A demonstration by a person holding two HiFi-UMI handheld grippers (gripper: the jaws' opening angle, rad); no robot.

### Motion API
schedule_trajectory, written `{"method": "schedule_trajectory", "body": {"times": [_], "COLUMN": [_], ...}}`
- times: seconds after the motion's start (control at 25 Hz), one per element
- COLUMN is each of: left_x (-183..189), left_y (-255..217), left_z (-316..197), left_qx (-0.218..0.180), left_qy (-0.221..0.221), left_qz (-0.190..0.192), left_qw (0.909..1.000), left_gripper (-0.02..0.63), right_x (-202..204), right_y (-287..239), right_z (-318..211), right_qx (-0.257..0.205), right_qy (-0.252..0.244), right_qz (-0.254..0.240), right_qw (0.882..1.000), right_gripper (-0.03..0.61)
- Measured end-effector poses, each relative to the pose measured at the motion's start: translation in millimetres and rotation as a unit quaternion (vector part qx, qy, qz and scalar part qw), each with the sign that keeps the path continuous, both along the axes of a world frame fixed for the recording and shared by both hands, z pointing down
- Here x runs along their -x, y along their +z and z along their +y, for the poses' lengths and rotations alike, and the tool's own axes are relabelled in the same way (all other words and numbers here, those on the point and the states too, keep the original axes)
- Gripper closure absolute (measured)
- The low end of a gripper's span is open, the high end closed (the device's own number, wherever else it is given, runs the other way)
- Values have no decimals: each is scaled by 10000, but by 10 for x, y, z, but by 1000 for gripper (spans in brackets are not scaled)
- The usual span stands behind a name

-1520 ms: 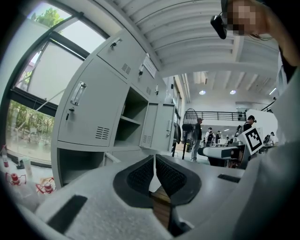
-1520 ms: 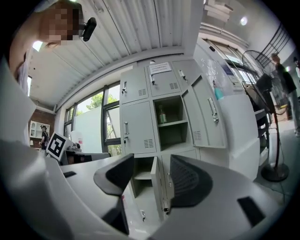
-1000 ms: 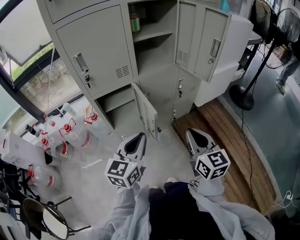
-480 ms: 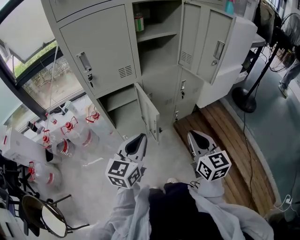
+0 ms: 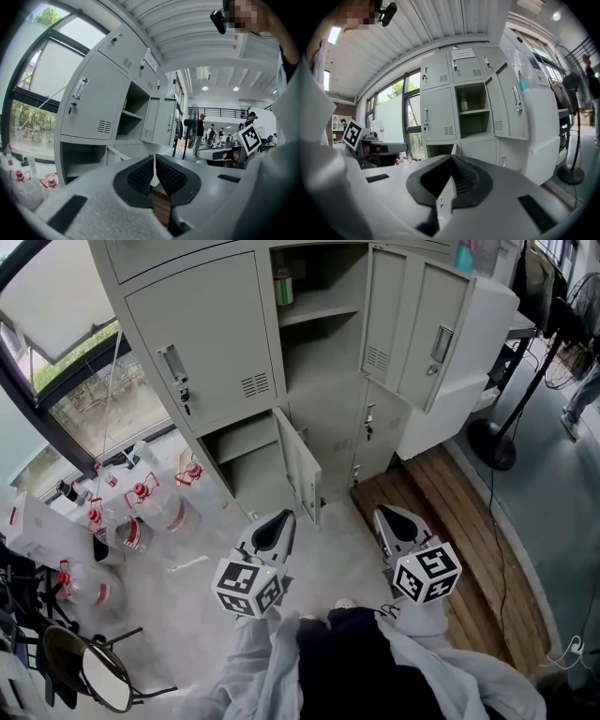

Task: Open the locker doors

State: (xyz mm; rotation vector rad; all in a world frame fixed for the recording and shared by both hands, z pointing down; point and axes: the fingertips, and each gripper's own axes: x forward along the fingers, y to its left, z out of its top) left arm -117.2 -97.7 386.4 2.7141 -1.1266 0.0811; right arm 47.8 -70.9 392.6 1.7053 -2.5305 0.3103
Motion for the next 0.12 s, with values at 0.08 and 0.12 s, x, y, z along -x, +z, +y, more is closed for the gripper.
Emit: {"method": "schedule_trajectory", "body": {"times": [0.08, 0.12], "left_x": [4, 4], "left_y": [11, 17], "left_z": [-3, -4], "left_qx": [9, 14], "left_qy": [-6, -8], "left_qz": [-8, -12], "left_qw": [10000, 10000], "left_gripper": [595, 595], "right_x": [15, 21], "right_y": [15, 23], "right_z": [-2, -4], "right_qx": [11, 17], "right_qy": [-23, -33], "right_qz": [26, 41], "right_qw": [10000, 10000], "right_gripper": [578, 578]}}
